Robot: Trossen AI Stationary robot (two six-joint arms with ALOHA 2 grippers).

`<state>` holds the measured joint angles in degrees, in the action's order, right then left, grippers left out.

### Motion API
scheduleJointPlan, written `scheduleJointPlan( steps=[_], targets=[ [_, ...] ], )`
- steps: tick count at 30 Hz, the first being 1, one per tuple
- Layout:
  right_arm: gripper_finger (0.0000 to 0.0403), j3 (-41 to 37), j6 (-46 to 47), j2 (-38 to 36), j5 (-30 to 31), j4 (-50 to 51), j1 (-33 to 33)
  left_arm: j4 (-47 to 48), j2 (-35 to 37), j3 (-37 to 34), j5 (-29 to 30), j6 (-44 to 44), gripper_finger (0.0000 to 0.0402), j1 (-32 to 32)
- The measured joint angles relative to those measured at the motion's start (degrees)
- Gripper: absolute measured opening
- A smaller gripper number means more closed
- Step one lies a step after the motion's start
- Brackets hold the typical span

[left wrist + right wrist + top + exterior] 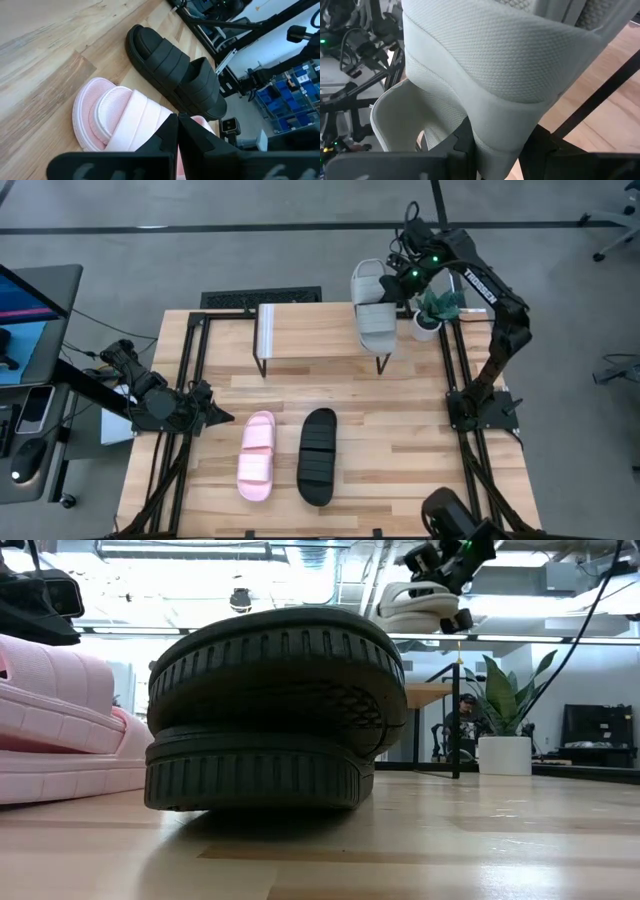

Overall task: Pick and place slides into the shelf
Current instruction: Put the gray pair of slides on the shelf

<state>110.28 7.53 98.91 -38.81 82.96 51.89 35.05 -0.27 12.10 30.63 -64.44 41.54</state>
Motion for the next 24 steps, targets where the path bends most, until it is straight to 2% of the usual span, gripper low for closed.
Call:
scheduleJointPlan(
  steps=[24],
  targets=[
    [0.0089, 0.0, 2.1, 3.9, 1.4, -2.5, 2.3, 0.1, 0.0, 0.0, 0.0, 0.2, 0.0, 0.0]
  ],
)
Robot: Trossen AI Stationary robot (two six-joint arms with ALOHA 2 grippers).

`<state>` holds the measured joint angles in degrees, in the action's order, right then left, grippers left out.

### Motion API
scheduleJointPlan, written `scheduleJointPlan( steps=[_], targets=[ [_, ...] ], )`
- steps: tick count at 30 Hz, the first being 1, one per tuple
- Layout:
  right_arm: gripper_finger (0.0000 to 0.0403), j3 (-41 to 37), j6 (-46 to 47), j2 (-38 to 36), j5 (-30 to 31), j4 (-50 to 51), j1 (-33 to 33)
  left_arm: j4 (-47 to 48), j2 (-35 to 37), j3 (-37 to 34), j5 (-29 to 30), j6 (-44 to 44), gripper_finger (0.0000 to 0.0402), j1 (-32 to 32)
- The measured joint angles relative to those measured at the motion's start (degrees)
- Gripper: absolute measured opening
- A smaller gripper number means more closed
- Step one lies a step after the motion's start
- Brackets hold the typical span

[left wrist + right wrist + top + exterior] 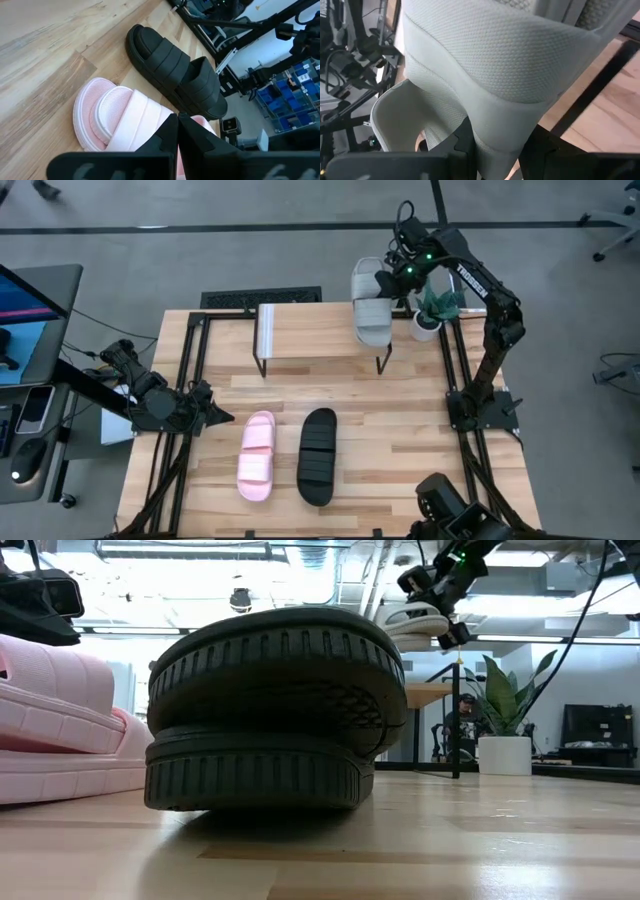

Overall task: Pick and place slides into the shelf
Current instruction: Put the gray pair of slides on the shelf

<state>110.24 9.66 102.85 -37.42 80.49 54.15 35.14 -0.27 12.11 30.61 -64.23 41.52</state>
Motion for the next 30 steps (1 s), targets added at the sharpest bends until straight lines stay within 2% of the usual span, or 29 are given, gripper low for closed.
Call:
scheduleJointPlan(
  steps=[30],
  targets=[
    [0.0087, -2.9, 4.9, 0.6, 1.7, 1.4, -2.0, 0.0, 0.0, 0.0, 0.0, 0.0, 0.0, 0.0]
  ],
)
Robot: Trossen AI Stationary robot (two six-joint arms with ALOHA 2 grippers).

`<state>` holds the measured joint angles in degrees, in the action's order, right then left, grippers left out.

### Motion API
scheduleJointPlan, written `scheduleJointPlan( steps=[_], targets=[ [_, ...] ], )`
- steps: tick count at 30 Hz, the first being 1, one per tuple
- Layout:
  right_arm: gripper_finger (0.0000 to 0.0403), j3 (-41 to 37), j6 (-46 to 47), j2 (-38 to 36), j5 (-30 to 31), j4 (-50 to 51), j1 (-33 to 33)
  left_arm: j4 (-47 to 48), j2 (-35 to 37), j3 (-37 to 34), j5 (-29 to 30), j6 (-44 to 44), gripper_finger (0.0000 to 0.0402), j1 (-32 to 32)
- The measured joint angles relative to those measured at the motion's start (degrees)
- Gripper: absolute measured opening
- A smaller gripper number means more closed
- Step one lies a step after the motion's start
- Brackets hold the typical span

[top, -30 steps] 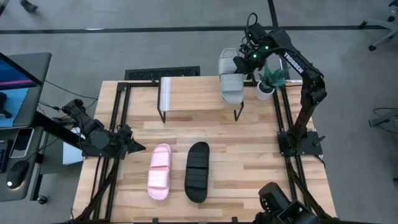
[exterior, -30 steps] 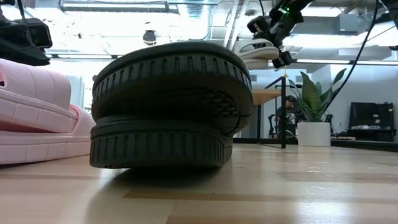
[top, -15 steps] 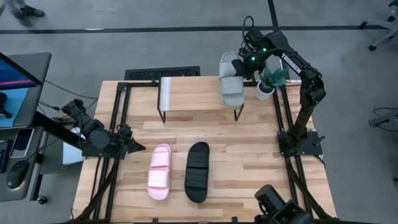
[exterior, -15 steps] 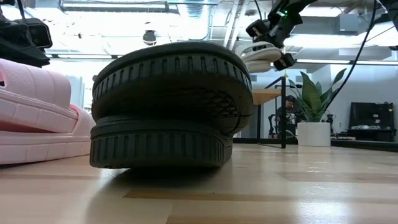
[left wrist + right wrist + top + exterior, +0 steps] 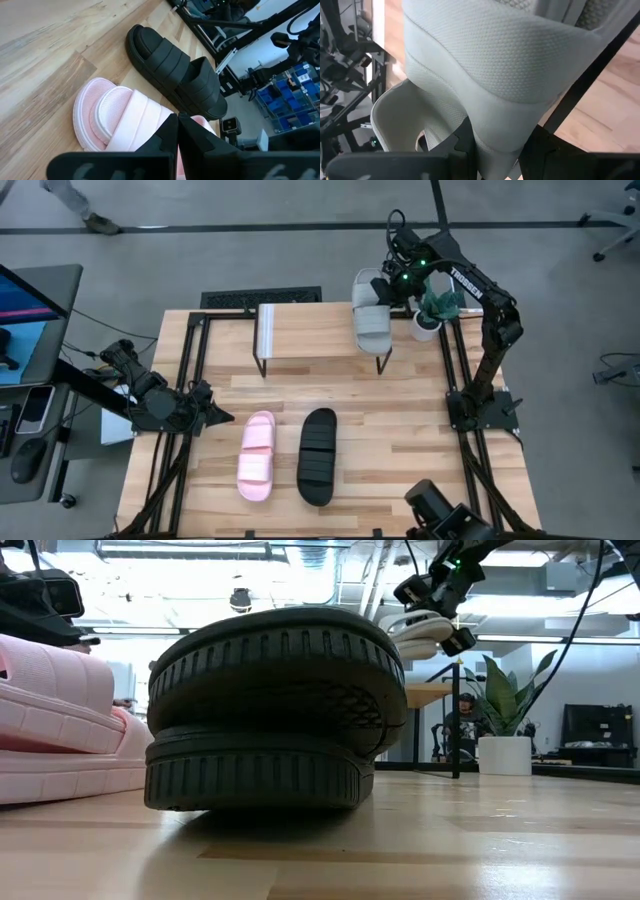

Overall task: Pick and place slides into the shelf
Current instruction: Put the gray pair of slides on the shelf

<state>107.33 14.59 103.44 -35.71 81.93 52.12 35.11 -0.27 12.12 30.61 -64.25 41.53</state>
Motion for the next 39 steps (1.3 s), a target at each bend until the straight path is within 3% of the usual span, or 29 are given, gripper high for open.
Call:
scheduleJointPlan(
  steps=[23, 39],
  targets=[
    [0.0087, 0.0, 3.9, 0.0, 4.3, -0.1, -1.4, 0.0, 0.0, 0.0, 0.1, 0.4, 0.0, 0.0],
    [0.0087, 0.0, 2.6, 4.8, 4.2, 0.1, -4.1, 0.0, 0.0, 0.0, 0.2, 0.3, 0.0, 0.0]
  ],
)
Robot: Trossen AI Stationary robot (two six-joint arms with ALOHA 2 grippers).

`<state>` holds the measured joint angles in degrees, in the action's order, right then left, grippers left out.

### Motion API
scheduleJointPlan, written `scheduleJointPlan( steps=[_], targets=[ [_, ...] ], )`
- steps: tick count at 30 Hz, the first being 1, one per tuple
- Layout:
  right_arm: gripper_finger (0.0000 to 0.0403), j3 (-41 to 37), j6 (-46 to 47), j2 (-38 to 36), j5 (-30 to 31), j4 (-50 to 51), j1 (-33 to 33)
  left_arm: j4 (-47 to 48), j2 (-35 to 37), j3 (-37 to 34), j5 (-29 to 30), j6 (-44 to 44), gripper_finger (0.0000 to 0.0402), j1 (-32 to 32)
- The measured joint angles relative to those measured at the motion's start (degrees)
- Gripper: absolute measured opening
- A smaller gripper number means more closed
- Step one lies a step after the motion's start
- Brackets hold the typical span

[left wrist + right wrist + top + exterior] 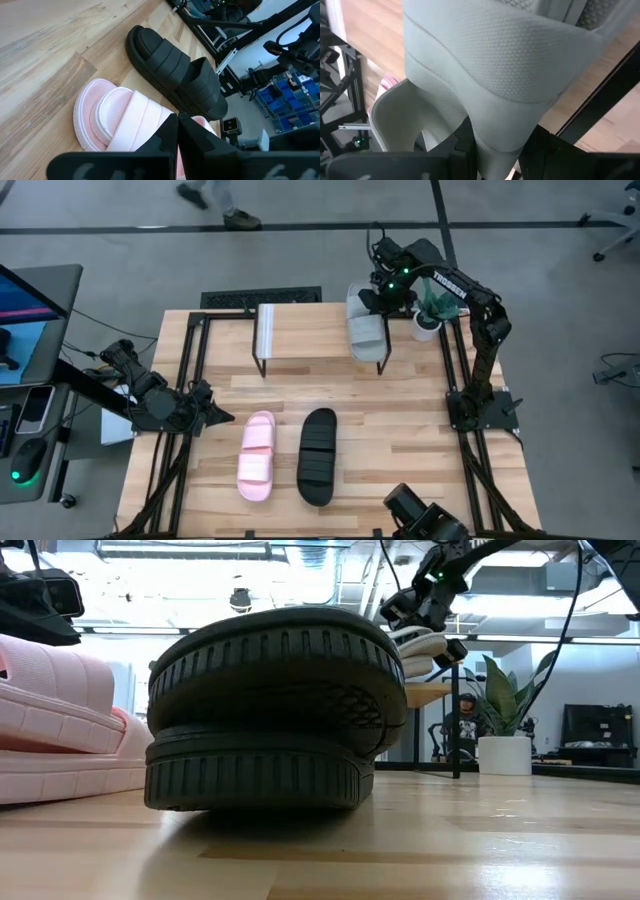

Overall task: Pick and place slides into the shelf
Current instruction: Put the gray pair of slides on the shelf

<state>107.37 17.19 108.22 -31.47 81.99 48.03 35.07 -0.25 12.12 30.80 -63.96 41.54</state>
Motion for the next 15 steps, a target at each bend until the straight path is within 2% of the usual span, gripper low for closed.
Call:
scheduleJointPlan(
  steps=[8, 10, 15],
  targets=[
    [0.0088, 0.0, -0.5, -0.2, 1.9, 1.0, 0.4, 0.0, 0.0, 0.0, 0.0, -0.3, 0.0, 0.0],
    [0.0112, 0.0, -0.5, -0.2, 2.5, 1.2, 0.4, 0.1, 0.0, 0.0, 0.0, -0.3, 0.0, 0.0],
    [0.0203, 0.0, -0.7, -0.2, 5.7, 2.4, 0.4, 0.2, 0.0, 0.0, 0.0, -0.3, 0.0, 0.0]
  ],
)
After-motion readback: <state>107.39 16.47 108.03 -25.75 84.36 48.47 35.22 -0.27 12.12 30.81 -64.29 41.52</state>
